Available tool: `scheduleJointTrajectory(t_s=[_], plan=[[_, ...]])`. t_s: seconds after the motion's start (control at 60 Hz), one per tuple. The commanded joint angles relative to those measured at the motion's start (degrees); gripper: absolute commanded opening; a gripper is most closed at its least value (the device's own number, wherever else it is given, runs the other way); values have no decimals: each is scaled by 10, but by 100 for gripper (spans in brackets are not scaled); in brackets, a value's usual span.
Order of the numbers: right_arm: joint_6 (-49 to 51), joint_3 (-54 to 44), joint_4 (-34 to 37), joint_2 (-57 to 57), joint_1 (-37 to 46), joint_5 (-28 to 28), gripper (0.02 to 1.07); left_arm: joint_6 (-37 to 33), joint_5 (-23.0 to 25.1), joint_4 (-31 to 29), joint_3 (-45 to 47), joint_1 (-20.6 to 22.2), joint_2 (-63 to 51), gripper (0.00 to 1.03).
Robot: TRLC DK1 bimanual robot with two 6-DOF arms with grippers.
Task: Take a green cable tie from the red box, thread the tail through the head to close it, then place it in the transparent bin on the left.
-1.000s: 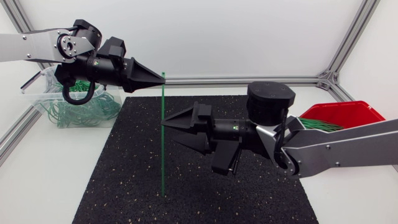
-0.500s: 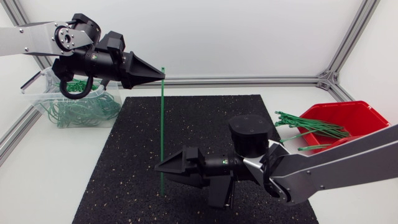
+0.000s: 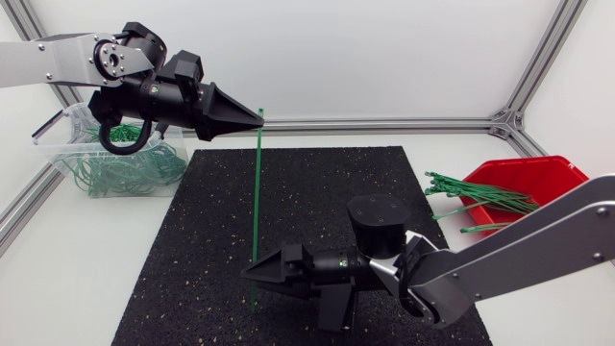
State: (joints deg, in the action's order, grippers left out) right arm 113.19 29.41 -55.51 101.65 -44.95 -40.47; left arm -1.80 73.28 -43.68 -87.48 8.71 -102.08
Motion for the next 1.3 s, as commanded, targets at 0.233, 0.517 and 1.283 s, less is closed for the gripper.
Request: scheduleJointTrajectory(t_s=[0.233,0.517,1.283], plan=[[11,-19,-8,-13,-1,2,44,-16,10,-10,17,6,1,3],[12,-20,-7,-23,5,5,30,-17,10,-14,29,17,12,3],[10,-43,-7,-32,-31,41,29,-22,10,-18,51,23,43,3]])
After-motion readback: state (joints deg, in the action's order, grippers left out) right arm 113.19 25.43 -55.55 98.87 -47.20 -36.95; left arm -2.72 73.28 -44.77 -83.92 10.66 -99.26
